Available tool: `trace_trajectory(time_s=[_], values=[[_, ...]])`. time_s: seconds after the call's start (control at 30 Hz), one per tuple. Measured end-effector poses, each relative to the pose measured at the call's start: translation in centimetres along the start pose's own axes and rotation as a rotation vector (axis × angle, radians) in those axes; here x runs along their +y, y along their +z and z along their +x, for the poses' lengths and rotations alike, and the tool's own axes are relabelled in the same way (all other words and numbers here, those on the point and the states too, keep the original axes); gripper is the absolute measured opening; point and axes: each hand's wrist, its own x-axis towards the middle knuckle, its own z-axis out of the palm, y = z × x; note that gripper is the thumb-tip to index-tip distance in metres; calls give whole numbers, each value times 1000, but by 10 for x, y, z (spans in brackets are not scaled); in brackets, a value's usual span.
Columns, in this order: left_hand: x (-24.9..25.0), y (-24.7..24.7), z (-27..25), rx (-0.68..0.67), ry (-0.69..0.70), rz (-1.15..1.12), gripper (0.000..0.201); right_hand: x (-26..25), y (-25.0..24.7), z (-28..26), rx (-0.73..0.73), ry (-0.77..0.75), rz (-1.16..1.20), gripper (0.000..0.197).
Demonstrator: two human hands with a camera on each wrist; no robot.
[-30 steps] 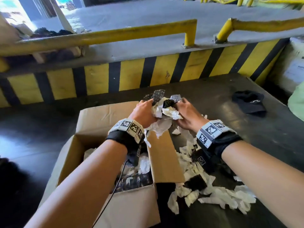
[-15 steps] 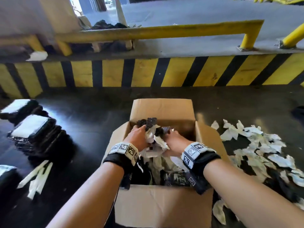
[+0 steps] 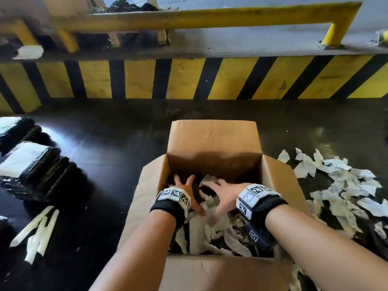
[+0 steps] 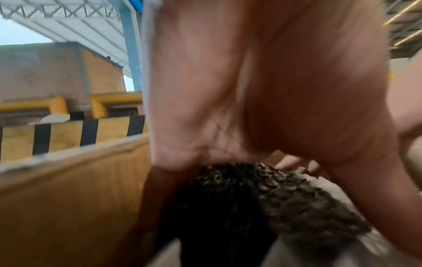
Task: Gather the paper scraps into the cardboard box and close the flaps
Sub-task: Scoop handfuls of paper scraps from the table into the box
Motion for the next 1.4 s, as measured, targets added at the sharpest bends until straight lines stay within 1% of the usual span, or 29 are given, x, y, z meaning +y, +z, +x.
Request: trace_trajectory(time_s=[0.03, 0.07, 0.1, 0.17, 0.23, 0.27, 0.3, 0.37, 0.4, 0.47, 0.53, 0.57, 0.63, 0.7, 0.77, 0.83, 0.87, 0.9, 0.93, 0.97, 1.0, 1.03, 1.07, 1.1, 1.13, 1.2, 1.27, 1.33, 1.4], values=[[-1, 6, 5, -65, 14, 13, 143, 0, 11, 7, -37, 2, -31, 133], [-2, 12, 10, -106, 30, 24, 144, 1, 24, 17, -29, 19, -70, 131], [-4, 18, 15, -125, 37, 40, 142, 5, 37, 28, 13, 44, -106, 130], [-6, 27, 22, -142, 25, 78, 138, 13, 57, 54, 58, 94, -129, 140], [-8, 33, 27, -176, 18, 107, 139, 32, 77, 95, 20, 144, -97, 149], [-8, 34, 28, -186, 20, 121, 139, 52, 96, 134, -11, 168, -79, 151], [-8, 34, 30, -195, 30, 142, 140, 59, 104, 149, -52, 142, -64, 154], [-7, 34, 34, -211, 42, 151, 139, 56, 102, 143, -76, 115, -77, 158], [-7, 35, 38, -219, 40, 146, 139, 45, 92, 128, -52, 131, -52, 154], [-4, 29, 42, -206, 47, 143, 139, 25, 61, 86, -30, 83, -6, 134], [2, 19, 46, -120, 91, 176, 133, 20, 37, 67, -3, 63, -11, 118], [6, 13, 46, -60, 93, 188, 131, 22, 29, 65, 15, 58, -11, 118], [11, 8, 48, 26, 25, 155, 135, 26, 19, 63, 24, 71, -1, 132], [11, 16, 52, 18, 7, 123, 139, 31, 20, 65, -9, 121, -8, 136], [8, 32, 56, -57, 22, 91, 137, 43, 38, 80, -23, 191, -42, 128], [5, 48, 60, -89, 16, 92, 133, 60, 67, 116, -52, 259, -74, 117], [5, 52, 60, -87, 8, 103, 130, 80, 92, 151, -64, 276, -49, 101], [5, 54, 59, -89, 4, 107, 129, 95, 111, 178, -82, 275, -62, 81], [4, 56, 61, -101, 1, 98, 130, 99, 120, 185, -81, 243, -69, 72], [1, 57, 62, -120, -6, 88, 132, 101, 122, 188, -83, 211, -63, 75], [0, 55, 64, -136, -5, 87, 135, 95, 115, 177, -77, 208, -75, 82], [0, 51, 65, -153, -2, 103, 139, 80, 99, 149, -52, 191, -96, 89], [1, 45, 62, -166, 2, 128, 141, 66, 81, 121, -16, 169, -77, 95], [3, 35, 57, -168, 13, 154, 141, 54, 63, 95, 29, 150, -2, 97], [7, 24, 53, -166, 30, 171, 138, 48, 47, 76, 54, 137, 62, 94], [18, 0, 41, -148, 42, 161, 131, 45, 21, 45, 112, 91, 106, 85], [36, -19, 30, -77, 39, 164, 123, 51, -2, 11, 193, 20, 114, 76], [65, -33, 18, 31, 82, 187, 104, 71, -18, -21, 317, -17, 205, 62], [103, -44, 2, 104, 177, 187, 82, 100, -24, -63, 463, -25, 292, 45]])
